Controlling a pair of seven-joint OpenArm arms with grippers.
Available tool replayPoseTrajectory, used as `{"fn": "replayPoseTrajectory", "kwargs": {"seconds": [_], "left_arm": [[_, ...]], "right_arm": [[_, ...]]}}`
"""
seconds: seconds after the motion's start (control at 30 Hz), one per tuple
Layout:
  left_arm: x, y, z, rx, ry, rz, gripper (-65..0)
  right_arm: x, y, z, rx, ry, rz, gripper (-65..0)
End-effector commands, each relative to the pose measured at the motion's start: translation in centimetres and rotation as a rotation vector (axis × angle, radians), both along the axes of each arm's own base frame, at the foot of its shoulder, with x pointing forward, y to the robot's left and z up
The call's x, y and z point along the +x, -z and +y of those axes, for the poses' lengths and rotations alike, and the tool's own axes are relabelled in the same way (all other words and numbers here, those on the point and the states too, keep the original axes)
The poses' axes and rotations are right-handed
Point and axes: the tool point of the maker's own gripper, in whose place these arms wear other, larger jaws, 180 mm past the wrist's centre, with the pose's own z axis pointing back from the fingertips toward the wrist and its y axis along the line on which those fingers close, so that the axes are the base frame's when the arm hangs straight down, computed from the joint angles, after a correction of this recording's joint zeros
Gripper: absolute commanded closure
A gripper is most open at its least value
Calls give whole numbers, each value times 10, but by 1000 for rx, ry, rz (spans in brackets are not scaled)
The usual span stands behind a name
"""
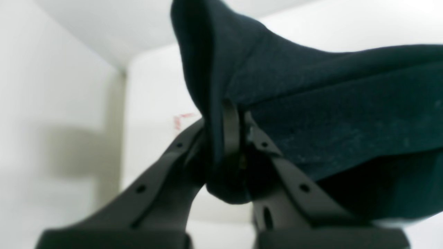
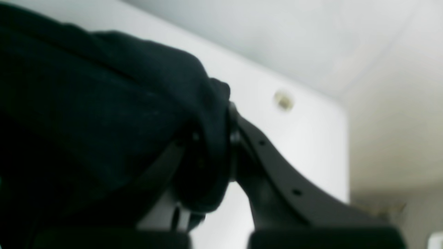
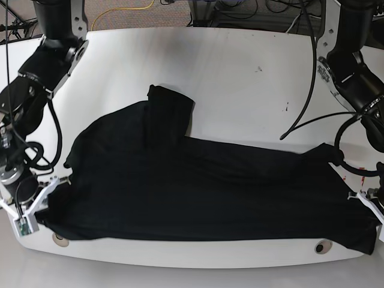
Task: Fold the T-shirt properly
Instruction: 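Lift the shirt high with both grippers and swing it up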
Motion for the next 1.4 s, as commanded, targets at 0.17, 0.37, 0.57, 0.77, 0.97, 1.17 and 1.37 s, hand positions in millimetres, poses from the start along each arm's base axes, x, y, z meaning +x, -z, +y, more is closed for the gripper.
{"fn": "replayPoseTrajectory", "kwargs": {"seconds": [0.17,0.37,0.57,0.77,0.97,1.17,1.37], "left_arm": [[5,-110,15,-15,-72,-248,0],[10,-178,17,-50,-70,-384,0],[15,-231,21,-109,-47,-470,0],[12,-248,19,-120,-38,-506,0],[16,-226,19,-114,-37,-461,0],[10,-196,16,-70,-55,-425,0],[8,-140,11,-42,-52,-322,0]], "right_arm": [[30,-106,-4,-77,-16,-197,0],[51,-179,-4,-113,-35,-276,0],[55,-248,-2,-143,-42,-355,0],[47,-273,-9,-176,-21,-388,0],[48,-246,-12,-163,-46,-339,0],[34,-188,-28,-114,-37,-283,0],[12,-121,-27,-118,-30,-206,0]]}}
